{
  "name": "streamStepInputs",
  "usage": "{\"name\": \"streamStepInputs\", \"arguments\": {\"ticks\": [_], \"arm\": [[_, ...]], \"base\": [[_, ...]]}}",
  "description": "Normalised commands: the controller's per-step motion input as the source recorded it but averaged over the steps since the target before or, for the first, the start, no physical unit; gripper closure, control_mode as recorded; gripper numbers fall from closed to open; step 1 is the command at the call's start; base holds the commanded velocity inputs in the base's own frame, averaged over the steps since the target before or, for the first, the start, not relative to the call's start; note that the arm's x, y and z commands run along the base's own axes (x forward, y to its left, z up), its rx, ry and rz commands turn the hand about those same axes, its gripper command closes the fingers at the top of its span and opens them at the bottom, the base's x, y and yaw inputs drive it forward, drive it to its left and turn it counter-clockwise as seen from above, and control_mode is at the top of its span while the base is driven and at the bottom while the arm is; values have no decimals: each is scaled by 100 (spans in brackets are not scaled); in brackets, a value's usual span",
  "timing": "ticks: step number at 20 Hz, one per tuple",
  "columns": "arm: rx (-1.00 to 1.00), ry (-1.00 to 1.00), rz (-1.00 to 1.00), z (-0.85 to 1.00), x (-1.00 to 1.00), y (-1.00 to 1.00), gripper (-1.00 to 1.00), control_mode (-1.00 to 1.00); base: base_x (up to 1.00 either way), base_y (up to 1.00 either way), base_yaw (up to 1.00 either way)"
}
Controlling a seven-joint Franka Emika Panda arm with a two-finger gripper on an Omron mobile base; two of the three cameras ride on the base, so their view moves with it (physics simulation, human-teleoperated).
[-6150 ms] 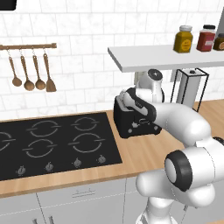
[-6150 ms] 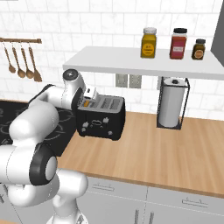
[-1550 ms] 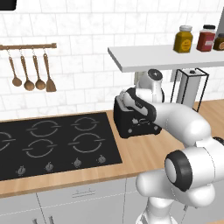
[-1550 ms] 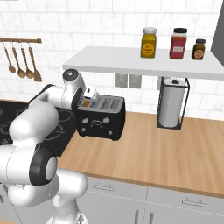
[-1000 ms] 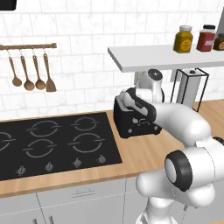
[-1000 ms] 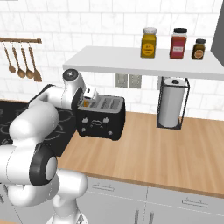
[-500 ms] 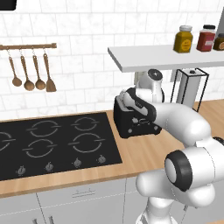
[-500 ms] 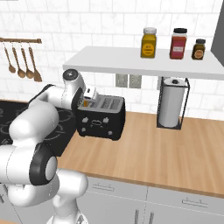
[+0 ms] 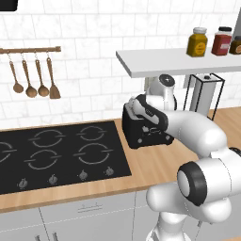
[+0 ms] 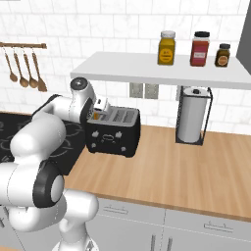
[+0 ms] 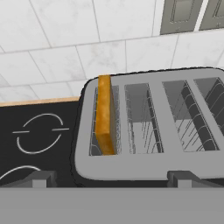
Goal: Start the toaster. Once the lever pops up, take the bread to the plate on the dining counter.
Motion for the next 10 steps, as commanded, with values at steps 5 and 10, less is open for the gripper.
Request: {"name": "streamStepInputs", "arguments": {"ticks": [5, 10], "arm": [[-4, 0, 0, 0, 14, 18, -100, -100], [0, 0, 0, 0, 32, 0, -100, -100]], "base": [[0, 0, 0], [0, 0, 0]]}}
